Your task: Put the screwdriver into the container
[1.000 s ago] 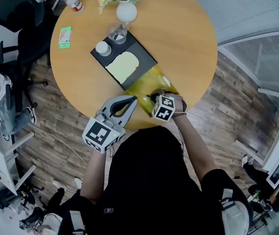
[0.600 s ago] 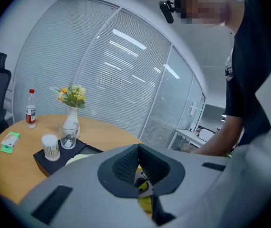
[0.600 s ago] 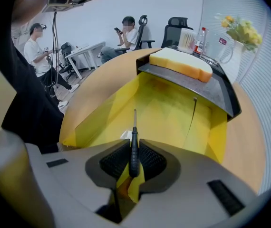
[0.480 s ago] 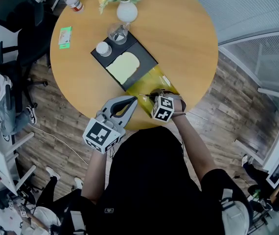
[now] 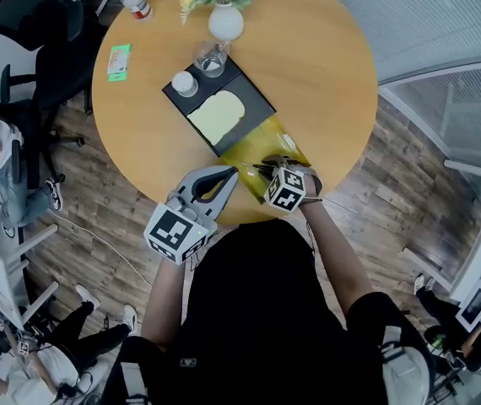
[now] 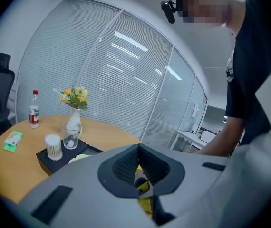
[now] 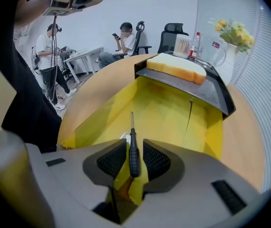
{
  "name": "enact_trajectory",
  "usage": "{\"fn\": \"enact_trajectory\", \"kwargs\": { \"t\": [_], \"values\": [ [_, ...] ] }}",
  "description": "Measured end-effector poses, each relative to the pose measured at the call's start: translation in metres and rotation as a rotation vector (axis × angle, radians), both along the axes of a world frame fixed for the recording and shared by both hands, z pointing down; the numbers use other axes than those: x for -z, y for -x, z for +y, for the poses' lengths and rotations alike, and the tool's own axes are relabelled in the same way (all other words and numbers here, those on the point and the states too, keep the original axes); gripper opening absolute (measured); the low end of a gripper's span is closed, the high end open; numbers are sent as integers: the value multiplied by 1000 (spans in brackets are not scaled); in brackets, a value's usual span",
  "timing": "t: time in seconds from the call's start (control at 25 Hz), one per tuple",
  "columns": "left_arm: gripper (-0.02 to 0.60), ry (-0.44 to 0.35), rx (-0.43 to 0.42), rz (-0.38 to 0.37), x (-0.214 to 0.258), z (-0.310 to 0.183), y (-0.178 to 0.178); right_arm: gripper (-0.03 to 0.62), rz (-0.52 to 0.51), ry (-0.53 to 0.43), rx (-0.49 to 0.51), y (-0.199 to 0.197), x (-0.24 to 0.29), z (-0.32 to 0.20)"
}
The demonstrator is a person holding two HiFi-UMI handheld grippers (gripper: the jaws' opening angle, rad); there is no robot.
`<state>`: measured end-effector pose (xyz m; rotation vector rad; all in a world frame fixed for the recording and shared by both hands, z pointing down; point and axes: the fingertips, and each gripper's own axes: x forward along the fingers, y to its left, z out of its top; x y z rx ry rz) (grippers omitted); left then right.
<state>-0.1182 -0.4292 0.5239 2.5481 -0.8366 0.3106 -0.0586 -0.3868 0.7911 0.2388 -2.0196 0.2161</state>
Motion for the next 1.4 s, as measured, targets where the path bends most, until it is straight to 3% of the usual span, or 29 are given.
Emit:
{"fn": "enact_trajectory", "kwargs": {
  "t": [0.2,0.36,0.56,0.68,1.0,1.24,1.4],
  "values": [
    [5,-9,3,-4,4,7,-2,100,-39,-26,-32,0,11,-3],
    [5,-15,1,-5,7,14,-4,100,-131,-39,-127,1,34,-12],
    [5,-25,-11,-7,11,27,-10,22,-236,-55,-219,-9,68,-9],
    [5,-38,-15,-9,16,31,-13,9,-307,-81,-268,-20,89,-6],
    [5,-61,-27,-13,26,40,-20,5,-691,-78,-536,-52,172,-6],
    [5,-68,-32,-12,28,52,-26,5,-807,-67,-643,-79,197,6],
    [5,-75,-33,-18,30,58,-28,5,-815,-82,-652,-88,202,16]
  ]
}}
